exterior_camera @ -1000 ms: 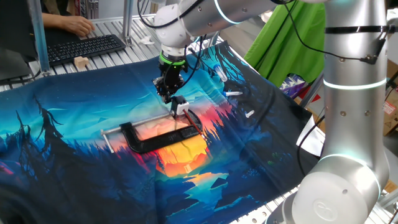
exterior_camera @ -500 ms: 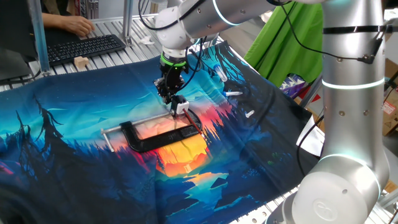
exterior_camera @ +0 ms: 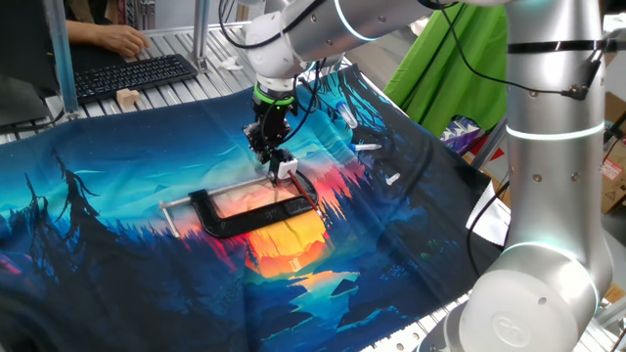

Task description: Sharpen the pencil with a pencil sharpener

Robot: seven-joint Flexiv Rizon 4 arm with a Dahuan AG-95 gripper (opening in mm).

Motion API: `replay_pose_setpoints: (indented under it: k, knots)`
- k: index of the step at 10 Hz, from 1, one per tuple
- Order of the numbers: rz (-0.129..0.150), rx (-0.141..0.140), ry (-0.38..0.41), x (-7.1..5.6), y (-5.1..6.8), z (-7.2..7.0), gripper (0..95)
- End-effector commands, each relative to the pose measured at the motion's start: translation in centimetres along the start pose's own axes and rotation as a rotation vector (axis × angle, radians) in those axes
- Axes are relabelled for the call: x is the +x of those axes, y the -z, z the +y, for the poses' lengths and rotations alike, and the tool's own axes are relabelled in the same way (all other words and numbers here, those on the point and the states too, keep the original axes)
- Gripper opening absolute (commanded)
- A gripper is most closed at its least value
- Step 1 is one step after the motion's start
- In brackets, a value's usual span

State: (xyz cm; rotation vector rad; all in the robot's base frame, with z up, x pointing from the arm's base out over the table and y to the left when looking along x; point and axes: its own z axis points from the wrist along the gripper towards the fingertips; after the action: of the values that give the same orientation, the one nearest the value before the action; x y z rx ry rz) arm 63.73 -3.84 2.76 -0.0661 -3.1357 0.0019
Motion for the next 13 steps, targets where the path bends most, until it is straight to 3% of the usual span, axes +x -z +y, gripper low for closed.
replay_pose_setpoints:
  k: [1,8,13]
  knots:
    - [-0.013,0.010,0.004,-0.09,-0.12,-0.22,0.0]
    - [-0.047,0.020,0.009,-0.09,-0.22,-0.24,0.0]
    - [-0.037,0.012,-0.008,-0.08,-0.18,-0.17,0.0]
